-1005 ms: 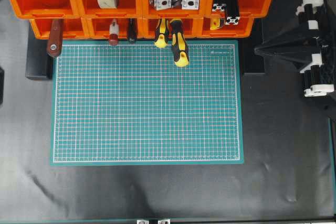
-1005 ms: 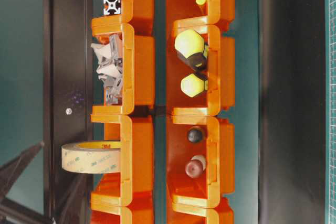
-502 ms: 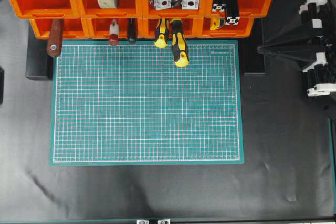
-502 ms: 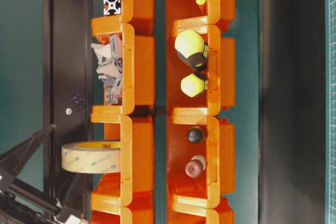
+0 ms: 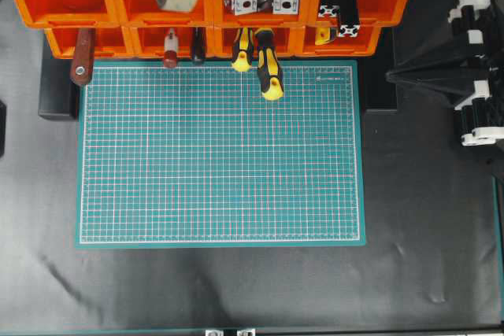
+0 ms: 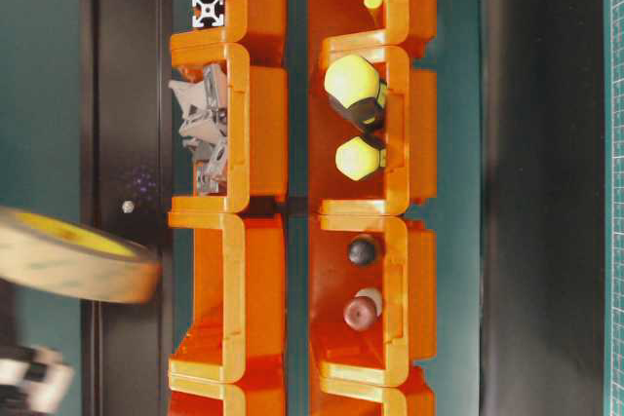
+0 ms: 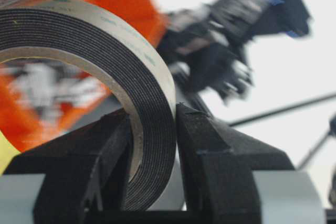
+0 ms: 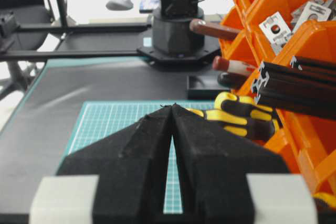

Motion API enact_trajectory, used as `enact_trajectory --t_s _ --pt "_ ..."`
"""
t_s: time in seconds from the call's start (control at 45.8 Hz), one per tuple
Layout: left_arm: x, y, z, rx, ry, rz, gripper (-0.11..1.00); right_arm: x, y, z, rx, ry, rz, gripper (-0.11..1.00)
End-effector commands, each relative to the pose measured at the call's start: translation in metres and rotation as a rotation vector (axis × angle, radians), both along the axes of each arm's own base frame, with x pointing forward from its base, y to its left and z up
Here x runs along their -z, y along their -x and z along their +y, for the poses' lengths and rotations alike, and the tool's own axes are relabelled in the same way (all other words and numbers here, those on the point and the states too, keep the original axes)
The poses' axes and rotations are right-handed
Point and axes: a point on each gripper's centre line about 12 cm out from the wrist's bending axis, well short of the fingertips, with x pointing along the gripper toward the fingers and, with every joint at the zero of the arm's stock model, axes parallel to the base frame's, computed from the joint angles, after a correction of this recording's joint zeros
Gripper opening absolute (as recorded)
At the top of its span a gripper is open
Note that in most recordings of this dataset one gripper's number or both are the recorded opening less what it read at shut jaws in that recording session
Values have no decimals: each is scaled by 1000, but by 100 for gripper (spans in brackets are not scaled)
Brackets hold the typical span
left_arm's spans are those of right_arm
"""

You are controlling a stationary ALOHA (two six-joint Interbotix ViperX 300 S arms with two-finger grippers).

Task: Pick foam from container rack with left arm.
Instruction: 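Lift the tape roll out of the bin with the left gripper, then lower the tape roll onto the center of the green mat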

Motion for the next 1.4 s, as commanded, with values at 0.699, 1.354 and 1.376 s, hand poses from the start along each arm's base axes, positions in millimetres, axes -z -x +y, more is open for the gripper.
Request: enact_trajectory --t_s 0.699,1.354,1.376 --pt "131 -28 -161 697 -547 734 23 -20 0 2 -10 -38 -60 0" --pt "232 -50 -145 821 -659 987 23 -28 1 2 -11 -66 -86 0" --pt "232 -50 -144 820 -657 985 23 -28 1 2 -9 -66 -86 0"
